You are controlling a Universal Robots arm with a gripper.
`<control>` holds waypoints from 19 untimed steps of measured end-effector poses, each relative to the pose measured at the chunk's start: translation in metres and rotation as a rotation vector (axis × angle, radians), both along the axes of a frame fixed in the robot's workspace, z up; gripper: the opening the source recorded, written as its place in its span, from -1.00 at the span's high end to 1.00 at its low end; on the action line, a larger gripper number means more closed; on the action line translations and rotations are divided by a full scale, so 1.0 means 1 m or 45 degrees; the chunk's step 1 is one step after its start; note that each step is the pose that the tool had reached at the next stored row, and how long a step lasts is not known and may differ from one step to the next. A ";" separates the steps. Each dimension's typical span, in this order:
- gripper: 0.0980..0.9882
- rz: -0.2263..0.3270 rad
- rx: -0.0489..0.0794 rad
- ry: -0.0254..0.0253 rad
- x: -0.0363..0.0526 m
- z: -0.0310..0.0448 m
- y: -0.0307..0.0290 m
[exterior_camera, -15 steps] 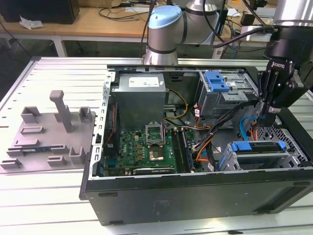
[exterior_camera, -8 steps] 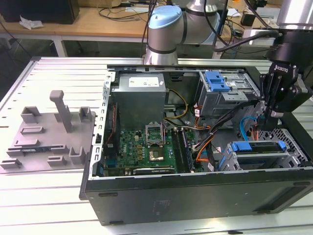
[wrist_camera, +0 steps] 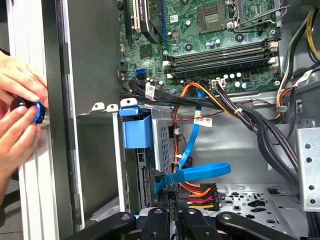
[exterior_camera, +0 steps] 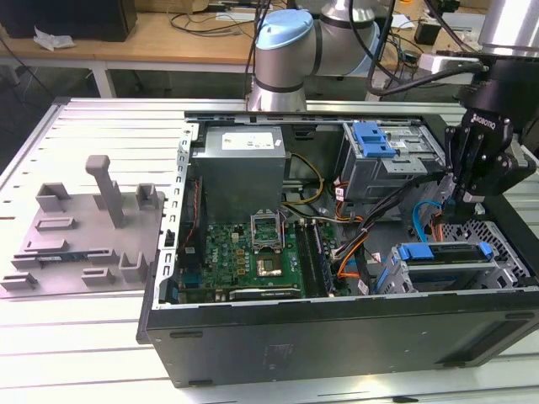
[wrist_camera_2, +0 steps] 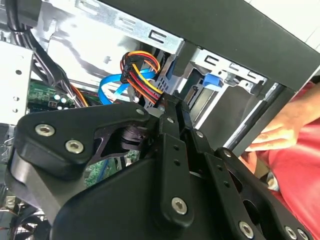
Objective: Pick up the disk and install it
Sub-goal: 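Insert the first disk wire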
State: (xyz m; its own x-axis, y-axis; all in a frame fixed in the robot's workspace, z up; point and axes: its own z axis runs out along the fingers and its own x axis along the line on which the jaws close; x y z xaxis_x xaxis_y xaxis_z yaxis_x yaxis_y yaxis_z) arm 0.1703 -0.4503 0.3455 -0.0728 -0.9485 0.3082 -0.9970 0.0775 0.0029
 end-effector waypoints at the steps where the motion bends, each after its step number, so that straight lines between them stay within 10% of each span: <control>1: 0.85 0.002 0.006 0.0000 -0.0003 0.0000 -0.0012; 14: 0.85 0.036 0.092 -0.0002 -0.0010 0.0042 -0.0208; 19: 0.85 0.044 0.161 -0.0009 -0.0010 0.0069 -0.0272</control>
